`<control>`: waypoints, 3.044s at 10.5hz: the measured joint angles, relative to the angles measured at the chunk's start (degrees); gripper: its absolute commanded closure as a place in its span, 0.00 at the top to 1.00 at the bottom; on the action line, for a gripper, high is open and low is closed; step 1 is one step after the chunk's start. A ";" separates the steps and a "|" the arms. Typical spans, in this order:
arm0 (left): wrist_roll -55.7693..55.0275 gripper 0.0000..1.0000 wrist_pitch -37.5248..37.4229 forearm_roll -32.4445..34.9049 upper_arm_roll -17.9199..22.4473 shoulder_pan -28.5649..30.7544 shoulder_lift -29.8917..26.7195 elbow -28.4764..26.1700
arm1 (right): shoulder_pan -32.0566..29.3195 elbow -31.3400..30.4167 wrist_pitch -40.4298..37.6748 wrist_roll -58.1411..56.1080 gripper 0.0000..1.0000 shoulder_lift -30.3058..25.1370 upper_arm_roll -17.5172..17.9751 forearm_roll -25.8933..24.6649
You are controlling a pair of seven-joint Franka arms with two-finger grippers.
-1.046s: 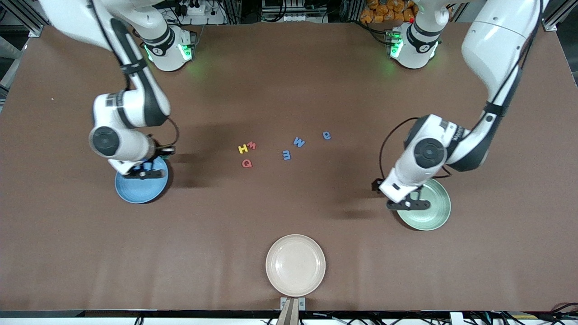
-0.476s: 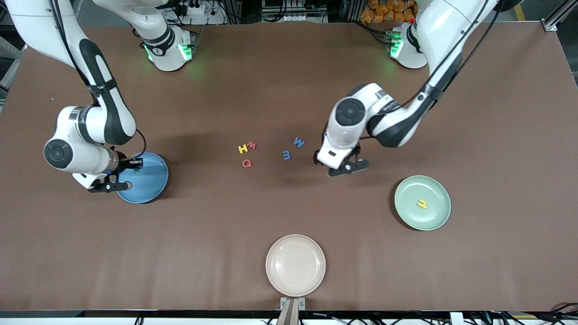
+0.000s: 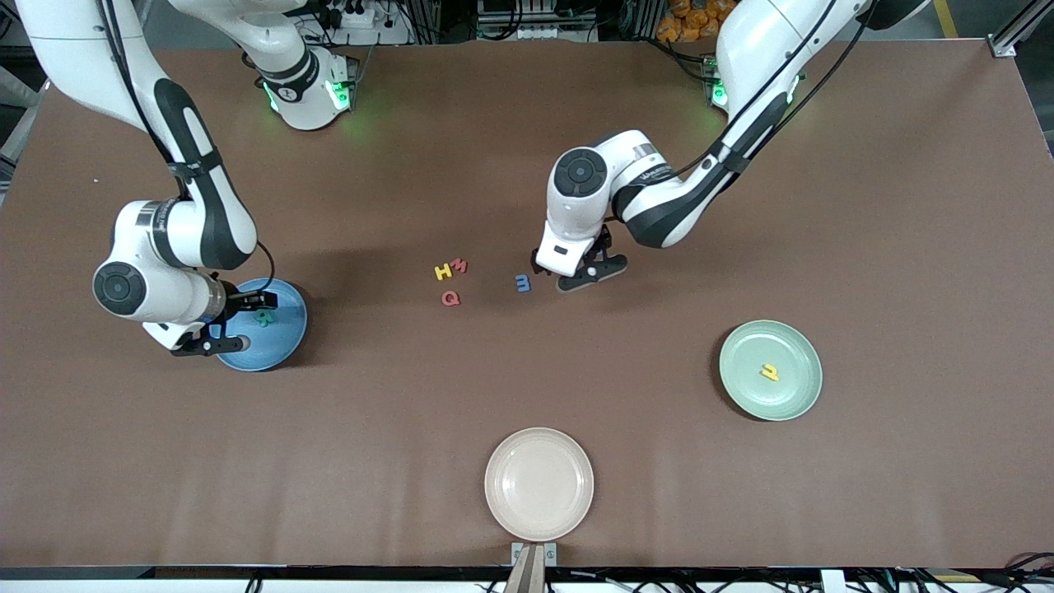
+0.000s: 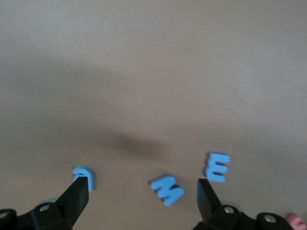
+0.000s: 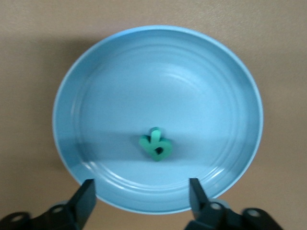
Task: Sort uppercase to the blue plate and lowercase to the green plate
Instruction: 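Reach the left gripper to blue E while the right gripper reaches pink o, then grasp blue E with the left gripper while the right gripper grasps pink o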
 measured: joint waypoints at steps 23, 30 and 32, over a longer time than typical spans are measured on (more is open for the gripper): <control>5.56 0.58 5.77 3.40 8.68 -14.06 14.73 13.54 | 31.16 3.84 17.91 54.85 1.00 7.79 2.62 7.56; 5.57 0.00 5.75 3.41 9.08 -14.01 14.73 14.03 | 31.27 4.39 18.03 54.93 1.00 8.49 2.35 7.56; 5.59 0.00 5.88 3.49 9.32 -13.74 14.73 14.40 | 31.64 4.41 18.03 54.93 1.00 8.50 2.45 7.56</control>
